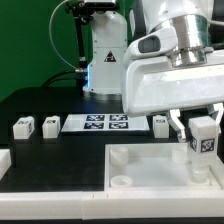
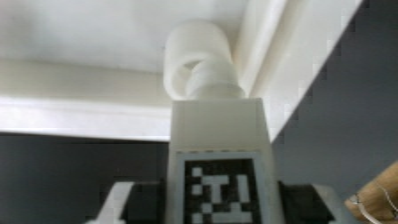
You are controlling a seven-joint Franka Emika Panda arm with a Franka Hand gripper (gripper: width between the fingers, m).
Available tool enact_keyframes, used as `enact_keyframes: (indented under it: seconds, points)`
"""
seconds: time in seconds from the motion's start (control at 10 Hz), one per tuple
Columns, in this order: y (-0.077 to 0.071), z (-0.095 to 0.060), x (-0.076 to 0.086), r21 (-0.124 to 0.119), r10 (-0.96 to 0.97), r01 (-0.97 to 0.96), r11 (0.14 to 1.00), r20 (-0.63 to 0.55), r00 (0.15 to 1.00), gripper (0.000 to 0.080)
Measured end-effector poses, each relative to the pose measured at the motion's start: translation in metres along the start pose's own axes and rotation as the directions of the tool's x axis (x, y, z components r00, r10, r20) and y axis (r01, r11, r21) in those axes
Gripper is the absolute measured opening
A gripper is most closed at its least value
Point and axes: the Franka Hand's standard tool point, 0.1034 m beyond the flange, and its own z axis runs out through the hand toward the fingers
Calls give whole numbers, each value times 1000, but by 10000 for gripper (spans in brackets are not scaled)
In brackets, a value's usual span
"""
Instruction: Assemble one leg
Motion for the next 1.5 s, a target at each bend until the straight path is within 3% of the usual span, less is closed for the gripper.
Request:
enact_keyframes:
  seconds: [1.0,1.1,1.2,1.3,1.4,1.5]
  points:
    - [1,7,-2,-5,1,-1,1000,-32,999,292]
    - [1,7,-2,-5,1,-1,1000,-32,999,374]
    - [1,7,-2,-5,1,-1,1000,-32,999,522]
    - [1,7,-2,-5,1,-1,1000,-32,999,522]
    - [1,7,-2,-5,1,-1,1000,-32,999,621]
    - [1,7,-2,-5,1,-1,1000,-32,999,644]
